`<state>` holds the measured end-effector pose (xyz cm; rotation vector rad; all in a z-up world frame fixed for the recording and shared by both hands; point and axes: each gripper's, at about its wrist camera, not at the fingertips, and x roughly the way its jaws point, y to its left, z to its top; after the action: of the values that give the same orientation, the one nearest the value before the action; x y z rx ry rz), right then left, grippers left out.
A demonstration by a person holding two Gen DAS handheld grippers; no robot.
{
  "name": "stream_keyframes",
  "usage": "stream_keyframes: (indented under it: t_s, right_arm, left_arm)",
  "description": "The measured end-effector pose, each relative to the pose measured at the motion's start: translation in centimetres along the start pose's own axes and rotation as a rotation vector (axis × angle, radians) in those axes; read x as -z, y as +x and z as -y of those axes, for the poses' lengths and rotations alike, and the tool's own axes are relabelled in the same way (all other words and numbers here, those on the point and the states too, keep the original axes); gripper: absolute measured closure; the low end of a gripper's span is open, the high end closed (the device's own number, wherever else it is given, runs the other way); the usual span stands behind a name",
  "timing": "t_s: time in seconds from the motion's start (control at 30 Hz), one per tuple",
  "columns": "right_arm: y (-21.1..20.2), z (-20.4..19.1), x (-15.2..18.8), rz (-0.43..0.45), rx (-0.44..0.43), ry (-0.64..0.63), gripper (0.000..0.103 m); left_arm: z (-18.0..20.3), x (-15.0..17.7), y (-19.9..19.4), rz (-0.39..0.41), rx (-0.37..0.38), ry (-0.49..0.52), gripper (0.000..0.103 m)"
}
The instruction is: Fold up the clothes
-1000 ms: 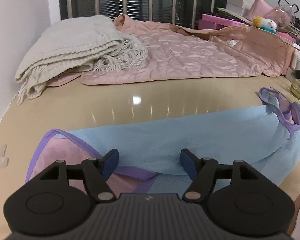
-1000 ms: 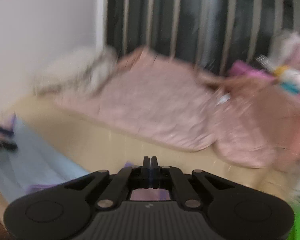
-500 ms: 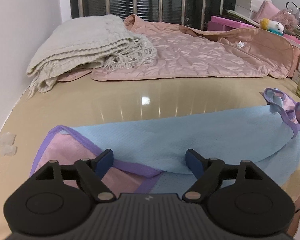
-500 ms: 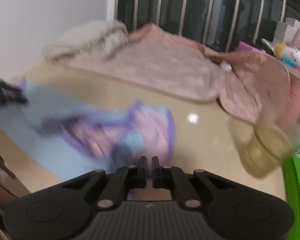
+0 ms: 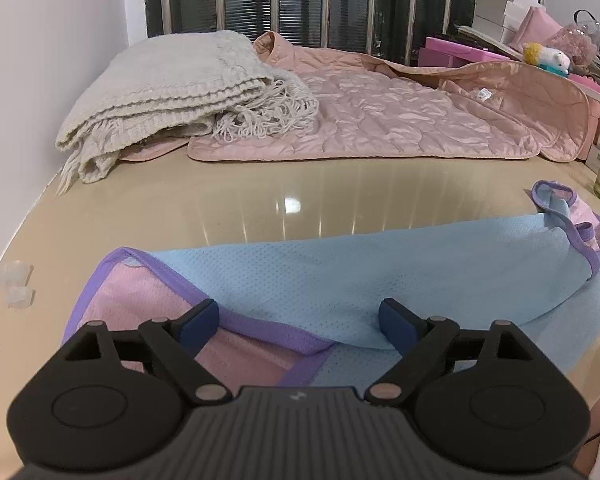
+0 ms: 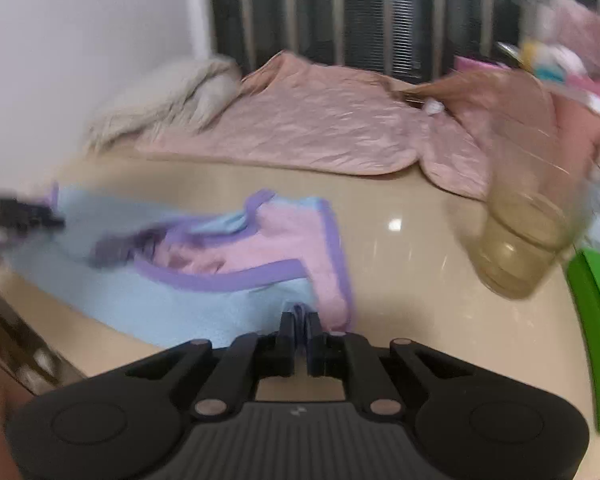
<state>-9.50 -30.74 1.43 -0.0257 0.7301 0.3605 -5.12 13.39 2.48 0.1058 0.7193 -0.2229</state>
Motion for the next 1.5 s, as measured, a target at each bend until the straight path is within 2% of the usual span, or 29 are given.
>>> stream_keyframes:
  t_s: [0.03, 0.1, 0.17, 0.23, 0.33, 0.4, 0.43, 0.47, 0.53, 0.6, 0.67, 0.77, 0.8, 0.83, 0.93, 0.97, 1.0, 1.07, 1.13, 1.17, 1.23, 1.27, 1.33, 1.37, 1.43, 1.5]
  right_arm:
    - [-0.7, 0.2, -0.4, 0.018, -0.001, -0.002, 0.089]
    - [-1.8, -0.3, -1.9, 0.080, -0.002, -0.044, 0.056]
    - [-1.3, -0.9, -4.3, 0.127, -0.009, -0.088, 0.055]
    - [1.0, -1.9, -7.2, 0.107, -0.022, -0.121, 0.055]
    - [6.7, -3.4, -10.1, -0.020, 0.004, -0.166, 0.061]
    - [9.8, -3.7, -10.5, -0.118, 0.044, -0.166, 0.089]
    - [10.7, -3.6, -10.4, -0.152, 0.057, -0.142, 0.098]
    - [10.8, -3.3, -10.1, -0.148, 0.060, -0.108, 0.101]
    - [9.3, -2.8, -9.3, -0.070, 0.058, -0.059, 0.101]
    - [5.9, -2.9, -7.8, 0.067, 0.050, -0.028, 0.101]
    - [2.1, -2.9, -5.4, 0.189, 0.047, -0.005, 0.101]
    - [-2.0, -2.6, -0.3, 0.326, 0.087, 0.022, 0.101]
    - [-2.7, -2.5, 1.4, 0.353, 0.092, 0.038, 0.101]
    - [-2.7, -2.4, 2.8, 0.345, 0.088, 0.053, 0.100]
    - [-2.1, -2.8, 4.8, 0.282, 0.088, 0.030, 0.099]
    - [-2.5, -2.8, 4.5, 0.287, 0.076, 0.032, 0.088]
    - [-3.1, -2.6, 4.0, 0.304, 0.062, 0.043, 0.068]
    - [-4.1, -2.3, 2.9, 0.342, 0.031, 0.069, 0.051]
    - [-4.2, -1.5, 1.4, 0.363, -0.011, 0.110, 0.051]
    - [-3.5, -1.2, 0.5, 0.349, -0.007, 0.130, 0.052]
    - [-1.0, -1.1, -1.1, 0.272, 0.070, 0.139, 0.053]
    - [0.4, -1.3, -1.5, 0.231, 0.106, 0.131, 0.057]
    - [2.8, -1.9, -1.4, 0.159, 0.147, 0.089, 0.083]
    - [3.5, -2.1, -1.1, 0.140, 0.168, 0.079, 0.103]
    - [4.1, -1.6, -0.6, 0.121, 0.247, 0.116, 0.103]
    - [3.5, -1.2, -0.1, 0.129, 0.276, 0.148, 0.102]
  left_arm:
    - [0.0, 0.0, 0.0, 0.002, -0.001, 0.002, 0.014]
    - [0.0, 0.0, 0.1, 0.002, 0.000, 0.003, 0.013]
    - [0.0, 0.0, 0.1, 0.004, 0.002, -0.002, 0.013]
    - [0.0, 0.1, 0.1, 0.007, -0.001, -0.003, 0.012]
    - [0.0, 0.1, 0.1, 0.008, -0.003, -0.010, 0.012]
    - [0.1, 0.1, 0.2, 0.010, -0.006, -0.015, 0.011]
    - [0.1, 0.1, 0.1, 0.012, -0.007, -0.014, 0.011]
    - [0.0, 0.1, 0.1, 0.013, -0.006, -0.015, 0.011]
    - [0.0, 0.1, 0.1, 0.013, -0.004, -0.014, 0.011]
    - [0.0, 0.1, 0.1, 0.008, -0.004, -0.016, 0.011]
    - [0.0, 0.1, 0.1, 0.005, -0.005, -0.018, 0.011]
    - [0.0, 0.2, 0.0, 0.007, -0.007, -0.020, 0.011]
    - [0.0, 0.2, 0.1, 0.008, -0.006, -0.020, 0.011]
    - [0.0, 0.2, 0.1, 0.008, -0.005, -0.019, 0.011]
    - [-0.2, 0.1, 0.1, 0.000, -0.001, -0.017, 0.011]
    - [-0.3, 0.1, 0.1, -0.003, 0.000, -0.018, 0.011]
    - [-0.2, 0.1, 0.0, -0.005, -0.003, -0.016, 0.011]
    - [-0.1, 0.3, -0.2, -0.004, -0.008, -0.011, 0.011]
    - [-0.1, 0.4, -0.3, 0.002, -0.010, -0.016, 0.011]
    - [-0.2, 0.5, -0.2, 0.001, -0.009, -0.025, 0.010]
    - [-0.3, 0.4, -0.2, 0.003, -0.009, -0.028, 0.010]
    - [-0.3, 0.5, -0.2, 0.004, -0.010, -0.027, 0.010]
    - [-0.3, 0.5, -0.2, 0.005, -0.011, -0.027, 0.009]
    - [-0.4, 0.5, -0.2, 0.004, -0.012, -0.029, 0.009]
    - [-0.3, 0.5, -0.3, -0.002, -0.014, -0.031, 0.009]
    - [-0.2, 0.3, -0.5, -0.014, -0.009, -0.026, 0.009]
